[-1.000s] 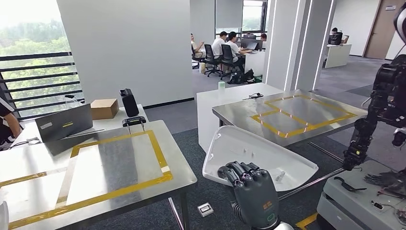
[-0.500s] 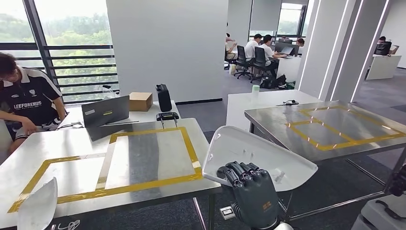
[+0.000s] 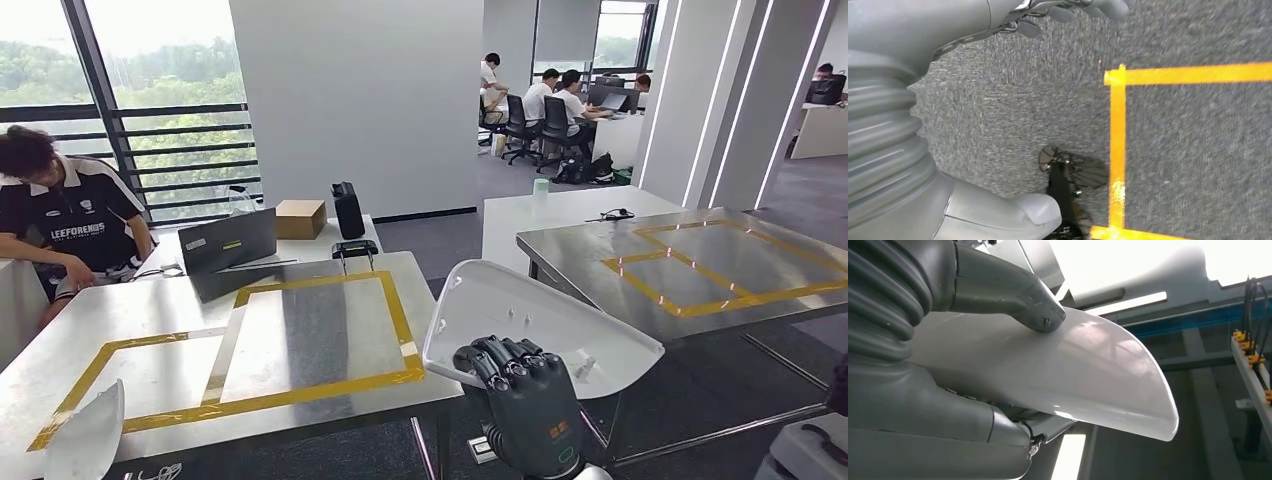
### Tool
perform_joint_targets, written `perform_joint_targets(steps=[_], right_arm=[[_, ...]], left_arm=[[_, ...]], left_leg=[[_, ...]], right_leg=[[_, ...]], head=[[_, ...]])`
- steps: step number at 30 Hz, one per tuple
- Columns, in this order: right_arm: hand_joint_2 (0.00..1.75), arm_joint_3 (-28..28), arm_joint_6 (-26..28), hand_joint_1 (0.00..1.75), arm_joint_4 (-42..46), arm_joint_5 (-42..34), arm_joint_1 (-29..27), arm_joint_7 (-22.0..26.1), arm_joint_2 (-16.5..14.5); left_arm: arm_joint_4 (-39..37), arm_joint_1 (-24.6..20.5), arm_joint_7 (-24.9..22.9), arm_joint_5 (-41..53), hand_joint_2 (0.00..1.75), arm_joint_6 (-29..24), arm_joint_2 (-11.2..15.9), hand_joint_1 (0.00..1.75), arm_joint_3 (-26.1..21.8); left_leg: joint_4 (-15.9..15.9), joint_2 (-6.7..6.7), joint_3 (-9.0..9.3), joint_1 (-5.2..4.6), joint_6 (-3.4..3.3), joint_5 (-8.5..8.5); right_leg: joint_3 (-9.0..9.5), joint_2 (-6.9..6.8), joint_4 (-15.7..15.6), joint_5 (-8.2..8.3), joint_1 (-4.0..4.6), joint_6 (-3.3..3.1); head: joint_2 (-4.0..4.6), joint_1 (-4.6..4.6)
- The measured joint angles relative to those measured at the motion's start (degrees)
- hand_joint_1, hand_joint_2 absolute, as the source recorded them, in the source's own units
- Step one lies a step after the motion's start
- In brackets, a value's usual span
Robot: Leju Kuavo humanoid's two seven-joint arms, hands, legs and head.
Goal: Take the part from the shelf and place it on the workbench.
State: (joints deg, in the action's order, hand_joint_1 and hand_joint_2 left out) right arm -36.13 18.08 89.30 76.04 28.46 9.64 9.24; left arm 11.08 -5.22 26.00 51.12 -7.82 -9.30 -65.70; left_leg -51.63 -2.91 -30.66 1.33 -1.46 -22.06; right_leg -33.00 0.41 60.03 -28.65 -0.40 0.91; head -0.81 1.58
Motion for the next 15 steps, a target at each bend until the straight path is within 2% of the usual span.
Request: perform_joint_targets(steps=[2, 3, 4, 5, 7, 8, 9, 10, 11, 12, 13, 14, 15], right_arm=[[1.75, -0.05, -0.14, 1.75, -0.05, 0.08, -0.08, 0.0, -0.01], [1.75, -0.06, -0.21, 1.75, -0.08, 0.09, -0.29, -0.01, -0.01], [1.75, -0.07, -0.25, 1.75, -0.09, 0.1, -0.5, -0.01, 0.0], [1.75, -0.07, -0.23, 1.75, -0.1, 0.11, -0.6, -0.01, 0.01], [1.75, -0.09, -0.22, 1.75, -0.12, 0.12, -0.68, -0.01, 0.01], [1.75, -0.11, -0.2, 1.75, -0.13, 0.13, -0.75, -0.01, -0.02], [1.75, -0.14, -0.18, 1.75, -0.14, 0.13, -0.92, -0.01, -0.02], [1.75, -0.16, -0.16, 1.75, -0.15, 0.13, -1.1, -0.02, -0.02], [1.75, -0.17, -0.13, 1.75, -0.14, 0.11, -1.19, 0.0, -0.03], [1.75, -0.18, -0.1, 1.75, -0.13, 0.1, -1.28, 0.01, -0.01], [1.75, -0.19, -0.1, 1.75, -0.11, 0.09, -1.28, 0.02, -0.01], [1.75, -0.19, -0.08, 1.75, -0.1, 0.09, -1.25, 0.02, -0.02], [1.75, -0.19, -0.08, 1.75, -0.1, 0.09, -1.25, 0.01, -0.02]], left_arm=[[0.01, -0.06, -0.05, 0.01, 1.75, 0.0, 0.07, 0.0, 0.0], [0.01, -0.04, -0.08, 0.01, 1.75, 0.0, 0.08, 0.0, 0.0], [0.0, 0.0, -0.11, 0.01, 1.75, 0.0, 0.07, 0.0, 0.0], [-0.01, 0.04, -0.14, 0.01, 1.75, 0.0, 0.03, 0.0, 0.0], [0.04, 0.09, -0.18, 0.01, 1.75, -0.01, 0.11, 0.0, 0.0], [0.09, 0.1, -0.18, 0.01, 1.75, -0.03, 0.15, 0.0, 0.0], [0.15, 0.11, -0.15, 0.01, 1.75, -0.05, 0.26, 0.0, 0.0], [0.18, 0.12, -0.13, 0.02, 1.75, -0.08, 0.32, 0.0, 0.0], [0.15, 0.13, -0.11, 0.02, 1.75, -0.1, 0.22, 0.0, 0.0], [0.12, 0.12, -0.1, 0.03, 1.75, -0.11, 0.2, 0.0, 0.0], [0.09, 0.11, -0.11, 0.03, 1.75, -0.11, 0.14, 0.0, 0.0], [0.08, 0.09, -0.11, 0.03, 1.75, -0.11, 0.12, 0.0, 0.0], [0.08, 0.05, -0.11, 0.03, 1.75, -0.11, 0.08, 0.0, 0.0]], left_leg=[[0.57, 0.24, 0.22, 0.33, 0.58, 0.31], [0.36, 0.27, 0.05, 0.6, 1.03, 0.13], [-0.07, 0.27, -0.21, 0.96, 1.55, -0.11], [-0.78, 0.25, -0.57, 1.44, 2.19, -0.46], [-3.05, 0.16, -1.64, 2.41, 3.89, -1.58], [-4.45, 0.12, -2.41, 2.71, 4.81, -2.36], [-5.54, 0.05, -3.02, 2.79, 5.56, -3.01], [-6.15, -0.04, -3.4, 2.71, 6.11, -3.46], [-6.5, -0.15, -3.6, 2.76, 6.44, -3.72], [-6.56, -0.08, -3.54, 2.8, 6.6, -3.78], [-7.12, 0.45, -3.67, 2.82, 6.58, -4.06], [-8.61, 1.19, -4.3, 2.74, 6.43, -4.8], [-11.42, 2.0, -5.63, 2.51, 6.15, -6.13]], right_leg=[[-3.41, -0.03, 6.23, -3.04, -0.51, 0.79], [-4.76, -0.04, 8.55, -3.76, -1.0, 1.31], [-5.26, -0.08, 9.21, -3.52, -1.56, 1.89], [-4.6, -0.11, 7.7, -2.27, -2.16, 2.58], [-1.81, 0.15, 2.1, 0.45, -3.15, 4.18], [-0.92, 0.49, 0.35, 0.96, -3.36, 4.39], [-0.75, 0.83, 0.06, 0.73, -3.38, 3.93], [-1.21, 1.12, 1.08, 0.11, -3.19, 3.06], [-1.28, 1.12, 1.42, -0.14, -3.12, 1.87], [-1.37, 1.02, 1.85, -0.34, -3.03, 0.96], [-1.3, 0.85, 2.02, -0.46, -2.9, 0.41], [-1.18, 0.67, 2.03, -0.53, -2.76, -0.05], [-1.04, 0.43, 1.99, -0.61, -2.57, -0.42]], head=[[0.0, -0.04], [0.0, -0.04], [0.0, -0.04], [0.0, -0.04], [0.0, -0.09], [0.0, -0.25], [-0.01, -0.24], [-0.02, -0.17], [-0.04, -0.08], [-0.07, 0.17], [-0.08, 0.23], [-0.1, 0.24], [-0.11, 0.27]])
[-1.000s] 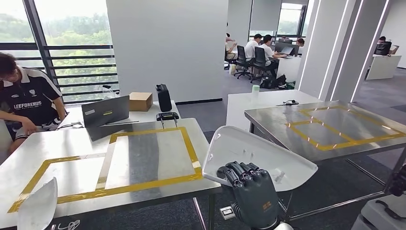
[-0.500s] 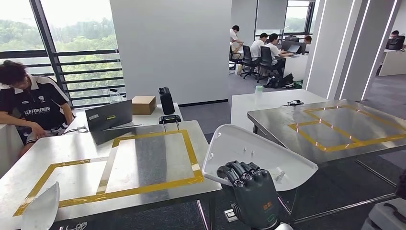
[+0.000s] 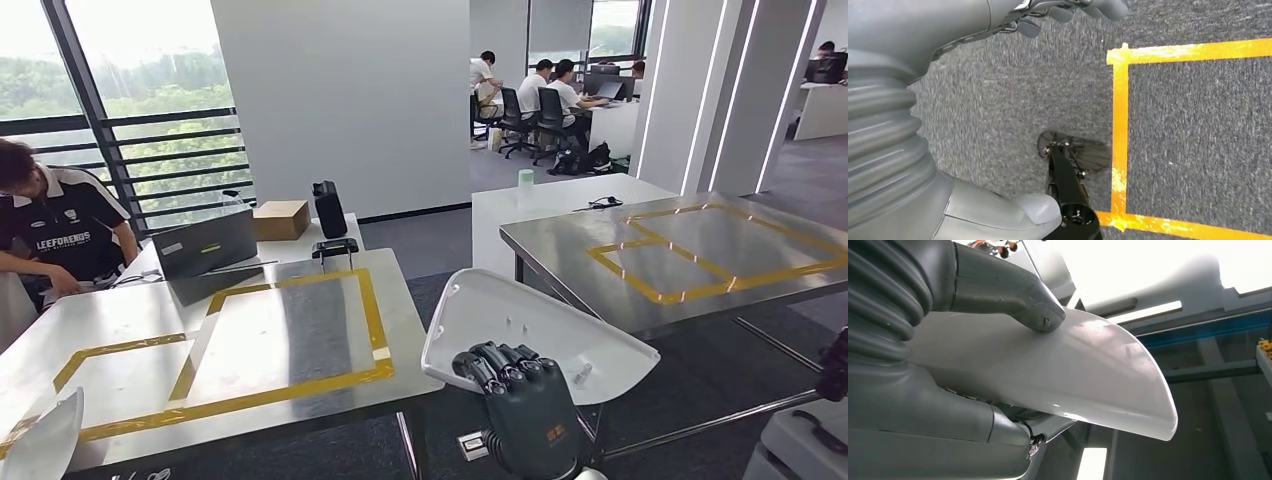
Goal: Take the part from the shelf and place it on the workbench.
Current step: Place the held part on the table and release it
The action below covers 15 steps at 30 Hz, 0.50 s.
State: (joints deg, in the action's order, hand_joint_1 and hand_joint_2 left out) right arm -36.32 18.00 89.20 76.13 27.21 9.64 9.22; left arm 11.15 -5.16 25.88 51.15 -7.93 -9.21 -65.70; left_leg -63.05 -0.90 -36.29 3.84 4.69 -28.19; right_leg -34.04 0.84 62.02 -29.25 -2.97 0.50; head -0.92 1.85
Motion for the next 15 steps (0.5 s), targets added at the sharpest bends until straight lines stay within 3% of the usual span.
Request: perform_joint_targets(steps=[2, 3, 4, 5, 7, 9, 13, 15], right_arm=[[1.75, 0.0, -0.02, 1.75, 0.0, 0.0, -0.11, -0.01, 0.0], [1.75, -0.01, -0.03, 1.75, 0.0, 0.0, -0.19, 0.0, 0.0], [1.75, 0.0, -0.04, 1.75, 0.0, 0.0, -0.26, 0.0, 0.0], [1.75, 0.0, -0.04, 1.75, 0.0, 0.0, -0.28, -0.01, 0.0], [1.75, 0.0, -0.03, 1.75, 0.0, 0.0, -0.27, -0.01, 0.0], [1.75, -0.01, -0.02, 1.75, 0.0, 0.0, -0.26, 0.0, 0.0], [1.75, -0.01, -0.01, 1.75, 0.0, -0.03, -0.23, 0.0, 0.01], [1.75, -0.01, -0.01, 1.75, 0.0, -0.09, -0.09, -0.01, 0.05]], left_arm=[[-0.01, -0.04, 0.0, 0.0, 1.75, 0.0, -0.03, 0.0, -0.01], [-0.01, -0.01, 0.0, 0.0, 1.75, 0.0, -0.03, 0.0, -0.01], [-0.01, 0.04, 0.01, 0.0, 1.75, 0.0, -0.03, 0.0, -0.02], [-0.01, 0.08, 0.03, 0.0, 1.75, 0.0, -0.03, 0.0, -0.02], [-0.01, 0.11, 0.15, 0.0, 1.75, 0.0, -0.02, 0.0, -0.02], [-0.01, 0.04, 0.32, 0.01, 1.75, 0.03, -0.01, 0.0, -0.02], [-0.03, -0.03, 0.49, 0.04, 1.75, 0.11, -0.02, 0.0, -0.01], [-0.03, -0.03, 0.59, 0.02, 1.75, 0.11, -0.02, 0.0, -0.01]], left_leg=[[-7.96, 0.81, -4.19, -0.73, -0.67, -3.32], [-11.32, 0.81, -6.13, -1.08, -1.04, -4.28], [-12.89, 0.8, -7.22, -1.42, -1.5, -4.17], [-12.36, 0.8, -7.28, -1.78, -2.04, -3.0], [-5.89, 0.89, -4.74, -2.57, -3.34, 1.19], [0.17, 1.08, -1.95, -3.27, -4.1, 3.38], [2.49, 0.76, -0.74, -3.47, -4.5, 3.07], [3.23, 0.61, -0.03, -3.2, -5.09, 3.03]], right_leg=[[0.26, -0.5, -0.02, -0.31, 0.53, -0.56], [0.41, -0.7, -0.02, -0.5, 0.83, -0.83], [0.62, -0.85, -0.02, -0.71, 1.11, -1.06], [0.9, -0.94, -0.02, -0.93, 1.35, -1.22], [1.58, -1.03, -0.06, -1.44, 1.58, -1.25], [1.94, -1.02, -0.25, -1.78, 1.83, -0.87], [2.57, -1.12, -1.44, -1.9, 1.98, 0.4], [1.5, -1.11, 0.99, -3.31, 2.0, 0.81]], head=[[0.0, -0.01], [0.0, 0.0], [0.0, -0.01], [0.0, -0.01], [0.0, -0.03], [0.0, -0.07], [-0.06, -0.24], [-0.07, -0.32]])
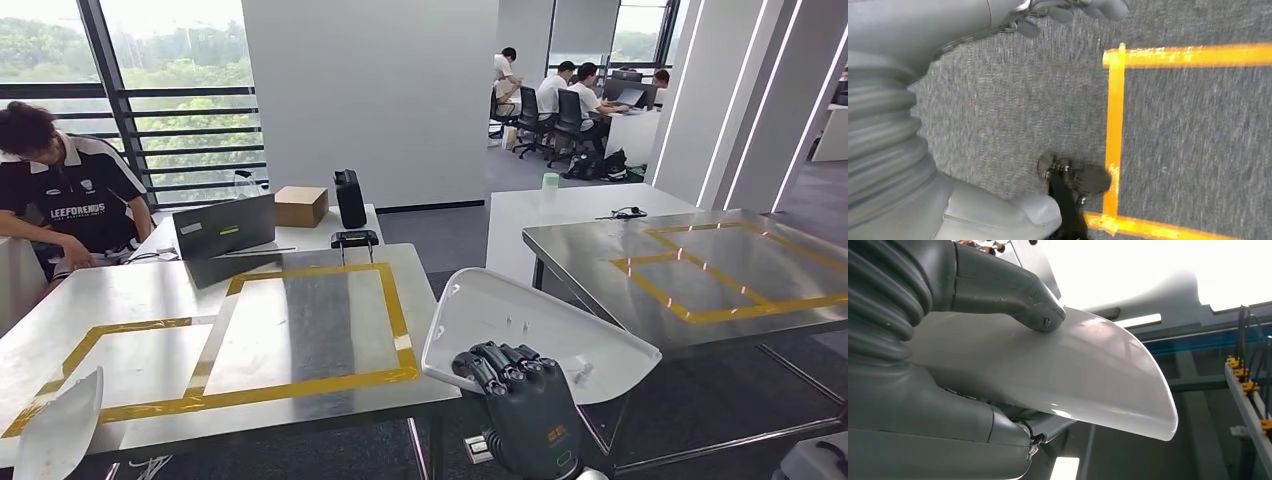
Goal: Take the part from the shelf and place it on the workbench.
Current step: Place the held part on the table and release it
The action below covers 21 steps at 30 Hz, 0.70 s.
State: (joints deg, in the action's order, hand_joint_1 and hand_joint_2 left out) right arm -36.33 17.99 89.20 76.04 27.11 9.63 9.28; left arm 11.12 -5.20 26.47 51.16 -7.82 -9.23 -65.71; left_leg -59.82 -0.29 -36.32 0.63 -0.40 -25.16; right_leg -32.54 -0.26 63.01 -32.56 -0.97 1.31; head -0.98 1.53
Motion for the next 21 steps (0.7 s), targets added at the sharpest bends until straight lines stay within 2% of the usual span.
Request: perform_joint_targets(steps=[1, 3, 4, 5, 6, 7, 8, 9, 10, 11, 14, 16, 18, 19, 20, 21], right_arm=[[1.75, 0.0, -0.01, 1.75, -0.01, -0.02, 0.02, 0.01, 0.03], [1.75, 0.0, -0.09, 1.75, -0.07, -0.14, -0.04, 0.01, 0.15], [1.75, 0.0, -0.14, 1.75, -0.11, -0.23, -0.11, 0.03, 0.21], [1.75, 0.0, -0.19, 1.75, -0.16, -0.33, -0.16, 0.05, 0.26], [1.75, 0.0, -0.21, 1.75, -0.19, -0.42, -0.16, 0.07, 0.27], [1.75, 0.0, -0.21, 1.75, -0.2, -0.44, -0.14, 0.09, 0.27], [1.75, 0.0, -0.21, 1.75, -0.2, -0.46, -0.11, 0.1, 0.27], [1.75, 0.0, -0.21, 1.75, -0.2, -0.48, -0.07, 0.1, 0.27], [1.75, 0.0, -0.2, 1.75, -0.2, -0.49, -0.02, 0.11, 0.28], [1.75, 0.0, -0.2, 1.75, -0.2, -0.51, 0.02, 0.1, 0.29], [1.75, 0.0, -0.2, 1.75, -0.17, -0.58, 0.09, 0.1, 0.3], [1.75, 0.0, -0.2, 1.75, -0.16, -0.59, 0.18, 0.1, 0.27], [1.75, 0.0, -0.22, 1.75, -0.17, -0.59, 0.17, 0.11, 0.27], [1.75, 0.0, -0.23, 1.75, -0.17, -0.59, 0.11, 0.13, 0.27], [1.75, 0.0, -0.24, 1.75, -0.17, -0.57, 0.05, 0.13, 0.27], [1.75, 0.0, -0.24, 1.75, -0.17, -0.52, 0.02, 0.11, 0.25]], left_arm=[[0.0, -0.02, 0.05, -0.01, 1.75, 0.0, 0.01, 0.0, -0.01], [-0.01, -0.08, 0.1, -0.02, 1.75, 0.01, 0.0, 0.0, -0.01], [-0.02, -0.05, 0.1, -0.02, 1.75, 0.02, -0.02, 0.0, -0.01], [-0.03, -0.02, 0.1, -0.02, 1.75, 0.02, -0.04, 0.0, -0.01], [-0.04, 0.0, 0.11, -0.02, 1.75, 0.02, -0.07, 0.0, -0.01], [-0.04, 0.0, 0.11, -0.02, 1.75, 0.02, -0.11, 0.0, -0.01], [-0.07, -0.02, 0.11, -0.02, 1.75, 0.02, -0.21, 0.0, -0.01], [-0.08, -0.06, 0.13, -0.02, 1.75, 0.02, -0.29, 0.0, -0.01], [-0.08, -0.09, 0.15, -0.03, 1.75, 0.02, -0.36, 0.0, -0.01], [-0.09, -0.1, 0.15, -0.03, 1.75, 0.02, -0.42, 0.0, -0.01], [-0.05, -0.04, 0.18, -0.04, 1.75, 0.02, -0.39, 0.0, -0.01], [-0.04, -0.07, 0.24, -0.04, 1.75, 0.02, -0.41, 0.0, -0.01], [-0.07, -0.06, 0.26, -0.04, 1.75, 0.02, -0.42, 0.0, -0.01], [-0.07, -0.01, 0.26, -0.04, 1.75, 0.02, -0.39, 0.0, -0.01], [-0.06, 0.03, 0.26, -0.06, 1.75, 0.02, -0.35, 0.0, -0.01], [-0.05, 0.06, 0.26, -0.08, 1.75, 0.02, -0.31, 0.0, -0.01]], left_leg=[[0.19, -0.05, 0.28, 0.0, -0.3, -0.09], [0.23, -0.18, 0.6, -0.25, -0.8, -0.41], [0.22, -0.28, 0.79, -0.44, -0.99, -0.57], [0.21, -0.4, 1.05, -0.65, -1.13, -0.74], [0.2, -0.54, 1.39, -0.87, -1.23, -0.92], [0.2, -0.67, 1.75, -1.05, -1.29, -1.13], [0.18, -0.77, 2.02, -1.27, -1.28, -1.34], [0.14, -0.88, 2.16, -1.39, -1.2, -1.51], [0.13, -0.93, 2.17, -1.42, -1.03, -1.63], [0.14, -0.95, 2.12, -1.42, -0.8, -1.69], [-0.31, -0.87, 2.06, -1.46, 0.04, -2.24], [-4.46, -0.67, 0.21, -1.27, 0.83, -4.5], [-11.71, -0.41, -3.5, -0.7, 1.67, -7.61], [-14.43, -0.31, -5.02, -0.39, 2.02, -8.34], [-15.27, -0.19, -5.65, -0.11, 2.34, -7.99], [-13.96, -0.01, -5.17, 0.16, 2.65, -6.6]], right_leg=[[-1.69, 0.05, 3.07, -1.27, 0.04, 0.06], [-6.21, 0.12, 10.3, -3.4, 0.23, 0.03], [-7.88, 0.14, 12.36, -3.32, 0.34, -0.07], [-8.54, 0.16, 12.31, -2.1, 0.49, -0.3], [-8.03, 0.19, 10.03, 0.07, 0.72, -0.68], [-6.64, 0.25, 6.16, 2.73, 1.03, -1.25], [-5.1, 0.29, 2.3, 4.68, 1.36, -1.93], [-3.79, 0.27, -0.79, 5.94, 1.64, -2.42], [-3.04, 0.25, -2.56, 6.36, 1.86, -2.78], [-2.82, 0.21, -3.05, 6.15, 1.98, -2.94], [-2.04, 0.15, -4.17, 6.47, 1.4, -3.22], [-1.17, -0.03, -4.91, 6.6, 0.78, -3.42], [-0.85, -0.16, -5.02, 6.4, 0.51, -3.47], [-0.77, -0.21, -5.01, 6.27, 0.37, -3.38], [-0.67, -0.25, -4.99, 6.15, 0.19, -3.21], [-0.5, -0.36, -4.94, 5.99, -0.06, -2.96]], head=[[0.0, -0.01], [0.0, -0.01], [0.0, -0.01], [0.0, -0.01], [0.0, -0.01], [0.0, 0.0], [0.0, 0.03], [0.0, 0.02], [0.0, 0.03], [0.0, 0.03], [-0.01, 0.02], [-0.02, 0.06], [-0.02, 0.11], [-0.02, 0.12], [-0.02, 0.12], [-0.02, 0.11]])
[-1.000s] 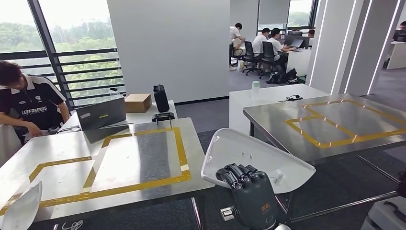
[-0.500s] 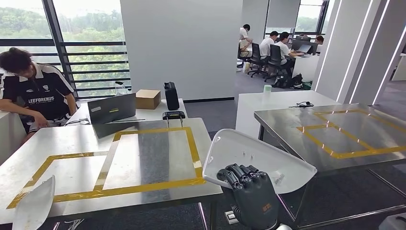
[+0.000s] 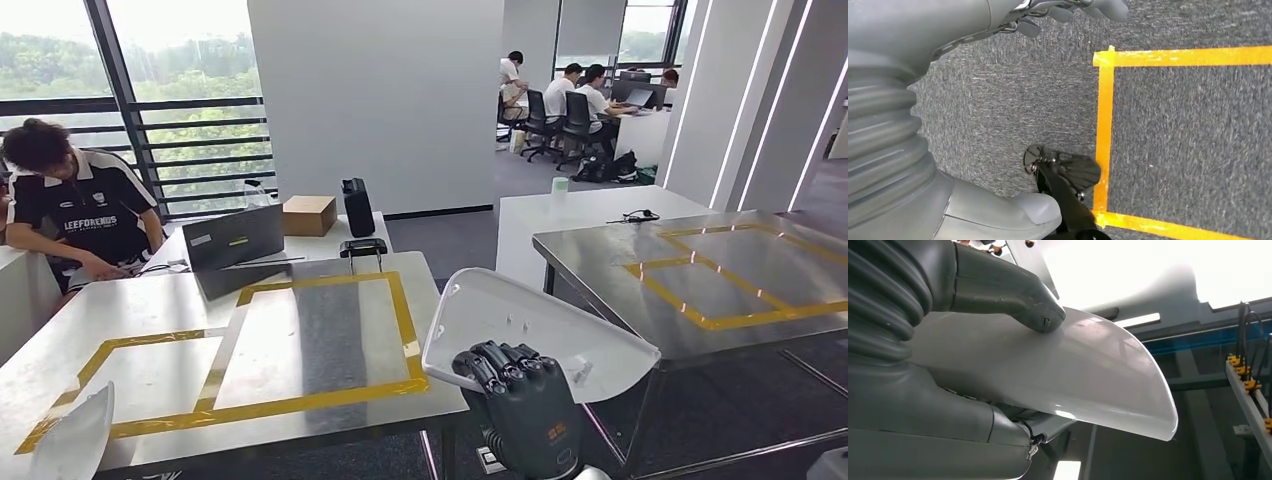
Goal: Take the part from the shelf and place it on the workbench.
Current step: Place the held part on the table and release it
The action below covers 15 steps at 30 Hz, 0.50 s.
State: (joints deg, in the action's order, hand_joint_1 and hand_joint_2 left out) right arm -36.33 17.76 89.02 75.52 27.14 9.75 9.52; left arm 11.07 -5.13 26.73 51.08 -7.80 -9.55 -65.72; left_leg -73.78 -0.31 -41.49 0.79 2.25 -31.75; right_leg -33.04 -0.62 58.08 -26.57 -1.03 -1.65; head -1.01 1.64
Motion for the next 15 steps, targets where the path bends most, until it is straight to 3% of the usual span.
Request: perform_joint_targets(steps=[2, 4, 5, 7, 9, 10, 13, 14, 15], right_arm=[[1.75, 0.0, 0.01, 1.75, 0.0, 0.22, 0.01, -0.05, -0.11], [1.75, -0.01, 0.01, 1.75, 0.0, 0.49, 0.03, -0.07, -0.21], [1.75, -0.01, 0.01, 1.75, 0.0, 0.6, 0.05, -0.05, -0.25], [1.75, -0.02, 0.02, 1.75, 0.0, 0.68, 0.07, -0.05, -0.33], [1.75, -0.02, 0.04, 1.75, 0.0, 0.7, 0.14, -0.1, -0.4], [1.75, -0.02, 0.06, 1.75, 0.0, 0.7, 0.16, -0.1, -0.41], [1.75, -0.02, 0.05, 1.75, -0.08, 0.7, 0.01, -0.09, -0.41], [1.75, -0.02, 0.04, 1.75, -0.11, 0.69, -0.08, -0.09, -0.41], [1.75, -0.02, 0.04, 1.75, -0.13, 0.69, -0.14, -0.1, -0.41]], left_arm=[[-0.01, -0.03, 0.01, -0.04, 1.75, 0.0, 0.02, 0.0, 0.0], [-0.04, -0.28, 0.02, -0.04, 1.75, 0.0, -0.12, 0.0, 0.0], [-0.05, -0.39, 0.02, -0.03, 1.75, 0.0, -0.19, 0.0, 0.0], [-0.04, -0.42, 0.02, -0.02, 1.75, 0.0, -0.19, 0.0, 0.0], [-0.02, -0.32, 0.03, 0.04, 1.75, -0.01, -0.15, 0.0, 0.0], [-0.01, -0.31, 0.03, 0.08, 1.75, -0.01, -0.14, 0.0, 0.0], [-0.01, -0.27, 0.04, 0.15, 1.75, 0.0, -0.14, 0.0, 0.0], [-0.01, -0.21, 0.04, 0.15, 1.75, 0.0, -0.14, 0.0, 0.0], [-0.01, -0.16, 0.04, 0.15, 1.75, 0.0, -0.14, 0.0, 0.0]], left_leg=[[7.35, 1.41, 3.38, 0.42, 0.66, 4.08], [13.02, 2.77, 6.05, 0.41, 0.32, 5.92], [13.91, 2.98, 6.36, 0.29, -0.18, 5.85], [13.9, 1.89, 6.19, 0.18, -1.49, 5.76], [13.99, 0.94, 6.24, 0.25, -2.35, 5.82], [14.05, 0.47, 6.3, 0.28, -2.7, 5.85], [14.02, -1.04, 6.35, -0.07, -3.27, 5.69], [14.01, -1.61, 6.43, -0.26, -3.37, 5.62], [14.0, -2.2, 6.57, -0.45, -3.46, 5.56]], right_leg=[[0.45, -0.31, 0.32, -0.55, -0.42, 0.81], [0.61, -0.72, 0.86, -1.25, -0.34, 1.83], [0.66, -1.04, 0.97, -1.45, -0.21, 2.24], [0.9, -1.8, 0.78, -1.64, -0.19, 2.85], [0.35, -1.57, 2.36, -2.85, -0.37, 3.27], [-0.84, -1.09, 4.85, -4.17, -0.38, 3.35], [-6.96, 0.0, 15.92, -8.14, 0.02, 3.04], [-8.25, 0.12, 17.56, -7.98, 0.21, 2.78], [-8.44, 0.28, 16.88, -6.66, 0.41, 2.38]], head=[[0.01, 0.01], [0.01, -0.01], [0.01, -0.04], [0.01, -0.13], [0.01, -0.16], [0.0, -0.2], [0.0, -0.21], [0.0, -0.21], [0.0, -0.22]])
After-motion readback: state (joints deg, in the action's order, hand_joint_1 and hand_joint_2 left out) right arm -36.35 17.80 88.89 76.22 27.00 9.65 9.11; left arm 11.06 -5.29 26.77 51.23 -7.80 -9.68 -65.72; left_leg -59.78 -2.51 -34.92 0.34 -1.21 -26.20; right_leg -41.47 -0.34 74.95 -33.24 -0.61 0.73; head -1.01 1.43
